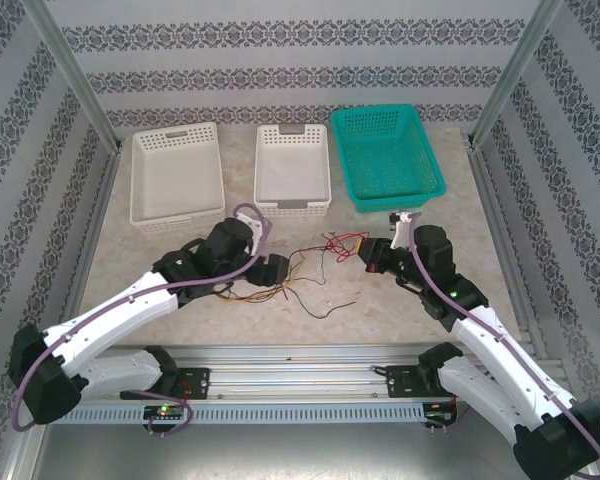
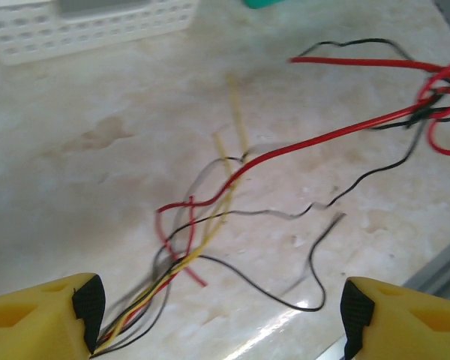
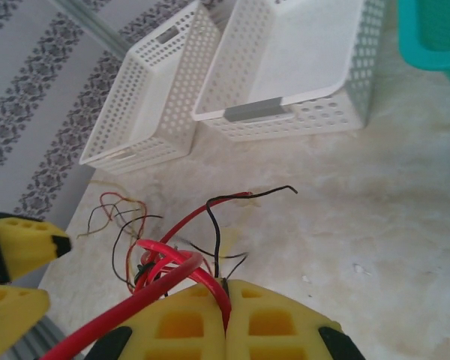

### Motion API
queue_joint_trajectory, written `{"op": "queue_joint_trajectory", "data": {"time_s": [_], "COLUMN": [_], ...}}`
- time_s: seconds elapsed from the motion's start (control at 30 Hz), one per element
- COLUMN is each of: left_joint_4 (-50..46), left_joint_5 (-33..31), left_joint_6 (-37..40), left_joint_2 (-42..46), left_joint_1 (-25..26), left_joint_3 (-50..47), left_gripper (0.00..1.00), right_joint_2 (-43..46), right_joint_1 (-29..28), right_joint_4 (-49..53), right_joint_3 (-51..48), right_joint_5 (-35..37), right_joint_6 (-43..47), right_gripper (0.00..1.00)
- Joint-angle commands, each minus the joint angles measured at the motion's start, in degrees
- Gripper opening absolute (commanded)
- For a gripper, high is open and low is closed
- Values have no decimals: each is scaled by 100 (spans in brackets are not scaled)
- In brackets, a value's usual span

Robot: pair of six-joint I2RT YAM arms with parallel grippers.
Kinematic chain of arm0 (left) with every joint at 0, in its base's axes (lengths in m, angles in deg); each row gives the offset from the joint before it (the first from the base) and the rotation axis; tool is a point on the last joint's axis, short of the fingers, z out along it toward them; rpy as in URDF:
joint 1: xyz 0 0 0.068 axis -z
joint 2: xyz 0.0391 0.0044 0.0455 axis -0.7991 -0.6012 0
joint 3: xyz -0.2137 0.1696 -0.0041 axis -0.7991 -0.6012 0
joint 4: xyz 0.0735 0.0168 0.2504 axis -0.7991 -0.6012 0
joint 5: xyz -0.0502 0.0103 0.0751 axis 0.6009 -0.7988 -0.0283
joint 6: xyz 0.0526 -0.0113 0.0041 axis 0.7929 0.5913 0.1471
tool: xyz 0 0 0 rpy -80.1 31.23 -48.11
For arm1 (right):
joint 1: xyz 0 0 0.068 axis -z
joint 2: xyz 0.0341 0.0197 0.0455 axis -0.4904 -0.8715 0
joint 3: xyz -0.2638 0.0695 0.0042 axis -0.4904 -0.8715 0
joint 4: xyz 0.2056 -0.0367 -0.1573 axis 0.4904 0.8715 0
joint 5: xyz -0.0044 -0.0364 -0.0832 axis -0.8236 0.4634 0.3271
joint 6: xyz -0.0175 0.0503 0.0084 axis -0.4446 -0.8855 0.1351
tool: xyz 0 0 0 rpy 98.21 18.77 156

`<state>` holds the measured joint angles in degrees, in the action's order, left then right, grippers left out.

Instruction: Untangle the cables

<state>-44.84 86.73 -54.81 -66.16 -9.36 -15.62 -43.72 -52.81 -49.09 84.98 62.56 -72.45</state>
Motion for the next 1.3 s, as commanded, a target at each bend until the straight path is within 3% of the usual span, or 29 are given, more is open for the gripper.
{"op": "queue_joint_trajectory", "data": {"time_s": [0.0, 0.3, 0.63, 0.93, 1.07, 1.13, 1.27], "left_joint_4": [552, 1134, 1902, 2249, 2331, 2369, 2429], "left_joint_5": [215, 225, 279, 483, 528, 633, 984], "left_joint_6": [290, 762, 1116, 1166, 1098, 1061, 1042], "left_joint_2": [-300, -311, -220, -13, 261, 353, 384], "left_joint_1": [267, 325, 304, 237, 215, 211, 211], "left_joint_3": [180, -263, -729, -947, -1063, -1111, -1219], "left_gripper": [83, 80, 61, 14, 0, 5, 46], "right_joint_2": [-17, 50, 43, 139, 199, 201, 132], "right_joint_1": [-157, -253, -266, -266, -258, -257, -257], "right_joint_4": [-509, -633, -852, -738, -713, -760, -916], "right_joint_3": [-4, -2, 54, 63, 45, 37, 38], "right_joint_5": [-176, -641, -1211, -1168, -1089, -1078, -1259], "right_joint_6": [138, 126, -85, -96, -111, -159, -252], "right_gripper": [0, 0, 0, 0, 0, 0, 0]}}
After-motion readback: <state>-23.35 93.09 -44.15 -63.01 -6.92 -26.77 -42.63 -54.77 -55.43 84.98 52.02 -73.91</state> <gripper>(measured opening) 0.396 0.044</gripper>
